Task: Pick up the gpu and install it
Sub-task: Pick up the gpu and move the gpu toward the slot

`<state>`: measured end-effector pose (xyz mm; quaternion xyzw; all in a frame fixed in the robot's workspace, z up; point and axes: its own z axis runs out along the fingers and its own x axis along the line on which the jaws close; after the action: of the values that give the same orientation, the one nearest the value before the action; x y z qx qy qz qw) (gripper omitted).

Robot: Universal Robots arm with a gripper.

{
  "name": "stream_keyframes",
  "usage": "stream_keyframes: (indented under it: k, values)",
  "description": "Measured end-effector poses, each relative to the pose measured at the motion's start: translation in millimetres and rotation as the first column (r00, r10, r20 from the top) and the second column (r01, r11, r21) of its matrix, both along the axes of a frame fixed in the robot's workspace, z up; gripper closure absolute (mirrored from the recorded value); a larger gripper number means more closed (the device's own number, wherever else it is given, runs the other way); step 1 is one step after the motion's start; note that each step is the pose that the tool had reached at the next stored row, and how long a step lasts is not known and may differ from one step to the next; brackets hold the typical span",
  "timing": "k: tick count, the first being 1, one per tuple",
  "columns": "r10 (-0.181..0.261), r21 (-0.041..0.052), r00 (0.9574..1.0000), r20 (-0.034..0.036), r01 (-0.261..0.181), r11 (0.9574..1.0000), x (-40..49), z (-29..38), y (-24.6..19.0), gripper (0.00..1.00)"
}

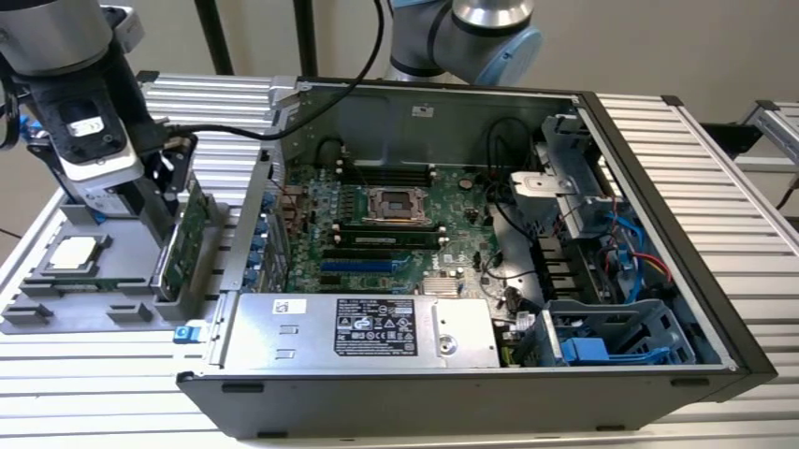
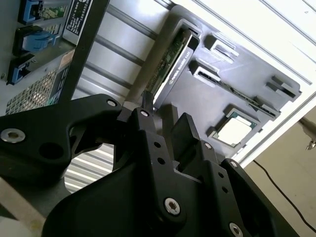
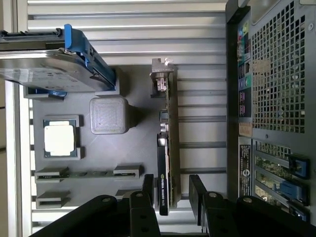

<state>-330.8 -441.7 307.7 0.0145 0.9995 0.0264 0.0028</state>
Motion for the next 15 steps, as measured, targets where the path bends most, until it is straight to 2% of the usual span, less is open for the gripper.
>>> stream_keyframes:
  k: [15]
  values:
    - [0.0, -0.0001, 1.0, -0.0017, 0.0, 1.0, -0.6, -8.5, 0.0, 0.0]
